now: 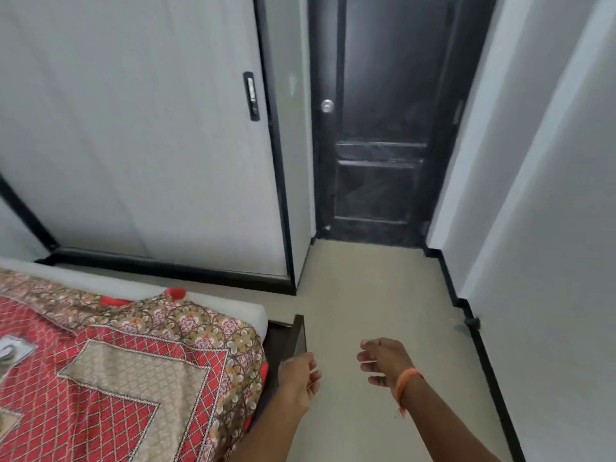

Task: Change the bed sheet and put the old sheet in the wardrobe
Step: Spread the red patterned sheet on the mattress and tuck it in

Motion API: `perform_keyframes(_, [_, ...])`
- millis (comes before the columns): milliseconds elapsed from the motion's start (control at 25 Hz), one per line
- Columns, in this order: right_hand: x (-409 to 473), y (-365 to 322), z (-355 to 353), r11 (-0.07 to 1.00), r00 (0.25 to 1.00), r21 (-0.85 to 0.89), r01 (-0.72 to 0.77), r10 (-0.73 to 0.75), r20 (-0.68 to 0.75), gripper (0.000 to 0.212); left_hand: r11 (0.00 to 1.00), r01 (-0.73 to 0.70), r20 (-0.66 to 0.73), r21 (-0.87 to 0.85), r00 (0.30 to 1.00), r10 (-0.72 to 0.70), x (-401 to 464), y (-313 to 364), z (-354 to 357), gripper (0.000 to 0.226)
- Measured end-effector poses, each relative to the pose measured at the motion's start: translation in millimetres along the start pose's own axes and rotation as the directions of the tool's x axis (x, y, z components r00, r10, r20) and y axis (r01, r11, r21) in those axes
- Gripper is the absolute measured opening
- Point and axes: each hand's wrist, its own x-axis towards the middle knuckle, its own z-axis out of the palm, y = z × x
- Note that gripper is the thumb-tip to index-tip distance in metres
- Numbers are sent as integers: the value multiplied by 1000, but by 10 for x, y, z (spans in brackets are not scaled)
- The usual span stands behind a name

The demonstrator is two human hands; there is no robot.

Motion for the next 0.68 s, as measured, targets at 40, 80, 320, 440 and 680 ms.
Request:
perform_keyframes(40, [270, -228, -28, 1000, 998, -24, 8, -6, 59, 11, 999, 1, -38, -42, 999, -3, 113, 183, 153, 18])
perform_keyframes(80, [500, -442, -38, 998, 993, -56, 27, -20, 120, 10, 997, -8, -57, -80, 998, 3, 199, 373, 288, 22])
perform_keyframes(320, [2006, -1772, 370, 967, 946, -227, 113, -35, 322, 9, 947, -160, -301, -277, 951, 73, 1027, 1645, 620, 13])
perform_keyframes(440, [2727, -2226, 843, 929, 896, -319, 187, -27, 444, 8, 900, -177, -403, -399, 915, 1, 1620, 2033, 527, 14])
perform_keyframes(680, [4102, -3124, 2146, 845, 796, -453, 285, 55, 602, 6, 857, -210, -553, -471, 827, -101, 2850, 2890, 221, 15])
